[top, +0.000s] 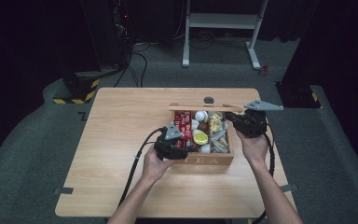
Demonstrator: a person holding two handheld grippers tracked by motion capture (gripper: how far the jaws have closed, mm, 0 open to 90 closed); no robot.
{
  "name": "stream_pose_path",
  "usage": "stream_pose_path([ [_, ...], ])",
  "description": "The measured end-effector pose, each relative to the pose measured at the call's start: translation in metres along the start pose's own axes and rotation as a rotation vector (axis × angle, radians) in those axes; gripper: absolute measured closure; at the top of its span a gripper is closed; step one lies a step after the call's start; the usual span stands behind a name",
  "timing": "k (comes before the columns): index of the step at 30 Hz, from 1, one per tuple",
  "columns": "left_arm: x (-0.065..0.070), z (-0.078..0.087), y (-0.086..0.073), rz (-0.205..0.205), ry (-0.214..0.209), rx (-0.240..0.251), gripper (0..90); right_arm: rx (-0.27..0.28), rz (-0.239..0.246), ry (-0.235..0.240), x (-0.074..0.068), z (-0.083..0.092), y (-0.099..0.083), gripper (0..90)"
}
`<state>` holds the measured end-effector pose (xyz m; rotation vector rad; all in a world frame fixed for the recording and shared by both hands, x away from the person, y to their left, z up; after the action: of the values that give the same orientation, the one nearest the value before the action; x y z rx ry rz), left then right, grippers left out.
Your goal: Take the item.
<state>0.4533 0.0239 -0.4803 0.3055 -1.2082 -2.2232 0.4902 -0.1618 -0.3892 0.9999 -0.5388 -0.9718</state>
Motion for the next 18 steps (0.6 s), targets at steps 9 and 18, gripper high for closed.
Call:
stream_pose_path([
  [9, 0.004, -0.015, 0.007, 0.003, -0.021, -0.012, 34.1, 0.001, -0.008, 0.001, 0.002, -0.001, 0.004, 90.0],
  [18, 0.006, -0.032, 0.016, 0.004, -0.027, -0.024, 33.8, 0.005, -0.014, 0.001, 0.003, -0.002, 0.008, 90.0],
])
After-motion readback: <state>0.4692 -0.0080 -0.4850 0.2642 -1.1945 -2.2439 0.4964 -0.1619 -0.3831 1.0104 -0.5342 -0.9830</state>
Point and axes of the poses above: each handheld gripper's, and its own axes: z roughly backward along the jaws, y roughly out of its top, x roughly to its right, the point moved 8 cm from there along -z, roughly forward along the jaws, and after that the axes turned 8 degrees about -y, right-handed, at the moved point
